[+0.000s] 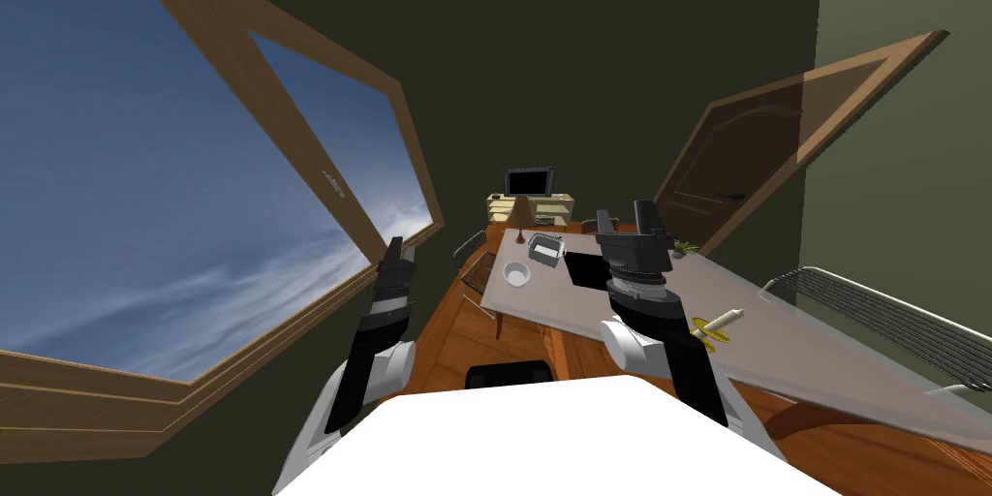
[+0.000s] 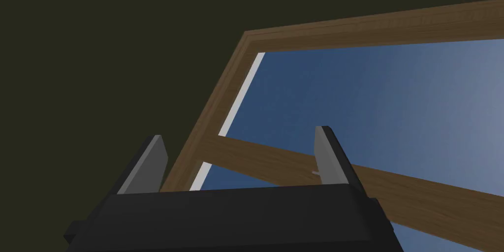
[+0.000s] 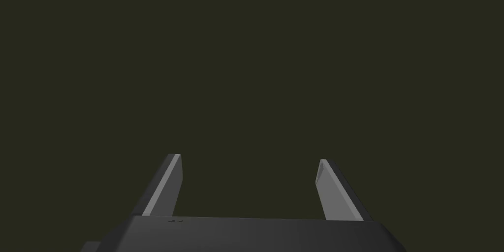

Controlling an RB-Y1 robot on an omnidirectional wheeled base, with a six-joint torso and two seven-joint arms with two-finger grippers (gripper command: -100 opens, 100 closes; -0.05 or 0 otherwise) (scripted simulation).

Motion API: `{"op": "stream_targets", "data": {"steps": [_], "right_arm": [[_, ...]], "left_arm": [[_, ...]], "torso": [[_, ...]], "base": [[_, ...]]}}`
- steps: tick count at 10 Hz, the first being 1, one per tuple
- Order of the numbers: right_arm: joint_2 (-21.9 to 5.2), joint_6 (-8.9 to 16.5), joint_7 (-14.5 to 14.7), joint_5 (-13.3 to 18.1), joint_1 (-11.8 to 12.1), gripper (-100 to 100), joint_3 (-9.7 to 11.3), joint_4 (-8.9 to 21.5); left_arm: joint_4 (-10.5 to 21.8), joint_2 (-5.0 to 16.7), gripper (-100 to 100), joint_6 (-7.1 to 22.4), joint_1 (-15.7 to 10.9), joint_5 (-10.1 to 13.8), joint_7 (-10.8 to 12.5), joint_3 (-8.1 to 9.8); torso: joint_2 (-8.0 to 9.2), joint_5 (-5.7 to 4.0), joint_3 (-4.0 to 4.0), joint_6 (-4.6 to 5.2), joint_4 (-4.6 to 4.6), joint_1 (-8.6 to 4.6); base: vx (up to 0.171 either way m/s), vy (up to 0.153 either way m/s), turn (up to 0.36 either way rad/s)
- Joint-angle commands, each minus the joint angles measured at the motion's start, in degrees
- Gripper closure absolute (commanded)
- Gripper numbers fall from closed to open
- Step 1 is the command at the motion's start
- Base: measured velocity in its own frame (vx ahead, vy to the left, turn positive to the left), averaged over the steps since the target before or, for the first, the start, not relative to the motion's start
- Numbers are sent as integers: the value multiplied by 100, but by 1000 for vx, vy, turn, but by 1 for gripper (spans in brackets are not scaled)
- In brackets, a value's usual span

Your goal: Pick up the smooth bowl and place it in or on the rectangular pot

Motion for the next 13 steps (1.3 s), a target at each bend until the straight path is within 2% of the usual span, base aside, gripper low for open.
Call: {"op": "stream_targets", "data": {"steps": [1, 4, 7, 9, 10, 13], "right_arm": [[0, 0, 0, 0, 0, 0, 0, 0], [0, 0, 0, 0, 0, 0, 0, 0], [0, 0, 0, 0, 0, 0, 0, 0], [0, 0, 0, 0, 0, 0, 0, 0], [0, 0, 0, 0, 0, 0, 0, 0], [0, 0, 0, 0, 0, 0, 0, 0]], "left_arm": [[129, 192, -100, 104, -89, 8, -13, 17], [430, 415, -100, 350, -294, 25, -42, 59], [869, 567, -100, 700, -588, 49, -81, 117], [1190, 630, -100, 975, -826, 68, -107, 161], [1229, 630, -100, 975, -826, 68, -107, 161], [1783, 690, -100, 1432, -1236, 101, -141, 228]], "torso": [[0, 0, 0, 0, 0, 0], [4, 3, 2, 1, 1, 15], [4, 4, 2, 1, 1, 17], [2, 4, 1, 2, 0, 17], [4, 4, 2, 1, 1, 17], [3, 3, 2, 1, 1, 13]], "base": [[-8, 14, -51], [-14, 34, -68], [-17, 38, -91], [-16, 43, -146], [-17, 28, -25], [-18, 29, -135]]}}
